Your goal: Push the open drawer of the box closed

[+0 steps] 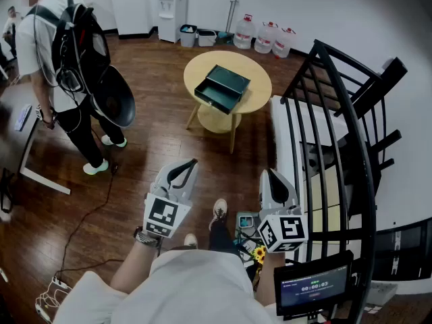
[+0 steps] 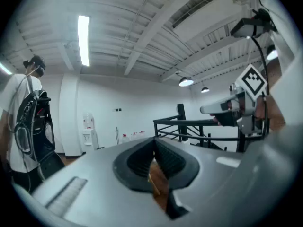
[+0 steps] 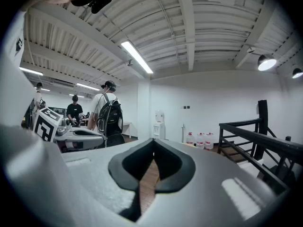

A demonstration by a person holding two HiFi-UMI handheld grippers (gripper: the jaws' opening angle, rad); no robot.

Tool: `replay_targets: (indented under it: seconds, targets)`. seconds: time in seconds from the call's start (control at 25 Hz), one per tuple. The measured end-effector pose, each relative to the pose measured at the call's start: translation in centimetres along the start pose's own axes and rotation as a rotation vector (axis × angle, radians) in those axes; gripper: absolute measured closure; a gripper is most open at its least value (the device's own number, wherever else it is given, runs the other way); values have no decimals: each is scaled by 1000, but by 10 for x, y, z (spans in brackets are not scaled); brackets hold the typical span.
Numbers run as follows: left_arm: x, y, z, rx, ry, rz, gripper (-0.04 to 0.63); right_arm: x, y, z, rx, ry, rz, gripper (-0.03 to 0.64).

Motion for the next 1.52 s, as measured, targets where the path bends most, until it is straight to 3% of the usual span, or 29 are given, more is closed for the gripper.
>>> replay_targets:
  seconds: [0.44,1.0,1.52]
  targets:
    - [-43,-8,79,-36,-39,-26,589,44,2,77,11,-24,14,614]
    - [-74,-28,220,-61,-100,-62,589,147,22,196,-45,-106,38,614]
    - [-93,-14,280,-144,-109,-70,588,182,41,255,-76,-154,73,614]
Point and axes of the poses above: the fingertips, and each gripper's own axes: z forward along the fingers, x to its right, y out of its underside, the point moved 1 cm from there along -z, backward along the fingers, and after that the axes turned 12 degrees about -z, right-handed, at the moved point
